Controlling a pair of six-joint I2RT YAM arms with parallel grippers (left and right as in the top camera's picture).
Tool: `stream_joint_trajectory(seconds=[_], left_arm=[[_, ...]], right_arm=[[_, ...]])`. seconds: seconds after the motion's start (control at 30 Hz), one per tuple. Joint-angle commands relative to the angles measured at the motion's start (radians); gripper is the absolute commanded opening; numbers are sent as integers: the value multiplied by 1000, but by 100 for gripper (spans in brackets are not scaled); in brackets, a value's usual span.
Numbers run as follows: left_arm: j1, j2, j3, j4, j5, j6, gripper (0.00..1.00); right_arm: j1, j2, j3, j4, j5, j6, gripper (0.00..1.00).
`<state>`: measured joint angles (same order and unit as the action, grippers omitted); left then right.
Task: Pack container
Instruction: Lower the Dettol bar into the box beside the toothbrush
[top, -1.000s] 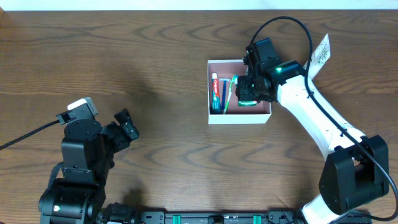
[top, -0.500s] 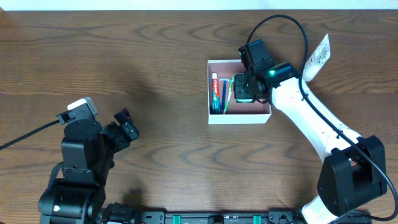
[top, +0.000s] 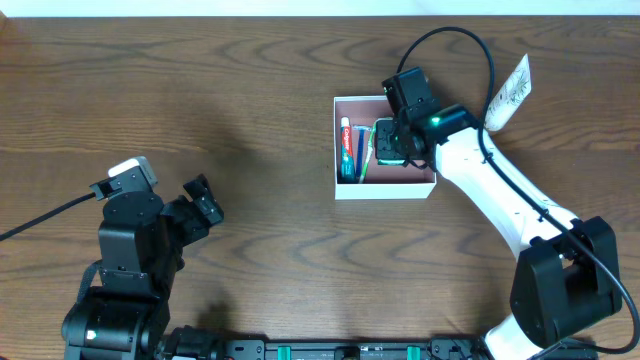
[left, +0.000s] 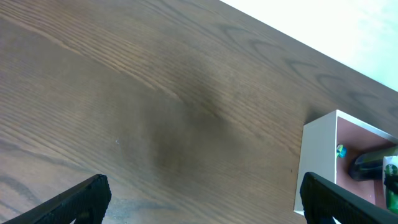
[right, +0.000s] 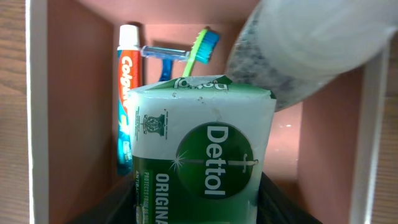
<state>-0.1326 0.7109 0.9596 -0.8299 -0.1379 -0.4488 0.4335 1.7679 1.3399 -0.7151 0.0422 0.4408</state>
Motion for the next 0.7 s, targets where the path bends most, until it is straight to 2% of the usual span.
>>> stream_joint_trajectory(seconds=[0.0, 0.37, 0.67], left_arm=[[3, 0, 1, 1, -5, -9, 98], [3, 0, 1, 1, -5, -9, 98], [3, 0, 1, 1, -5, -9, 98]], right_arm=[[13, 2, -14, 6, 14, 19, 33], [13, 2, -24, 17, 14, 18, 33], [13, 2, -82, 90, 34, 19, 35]])
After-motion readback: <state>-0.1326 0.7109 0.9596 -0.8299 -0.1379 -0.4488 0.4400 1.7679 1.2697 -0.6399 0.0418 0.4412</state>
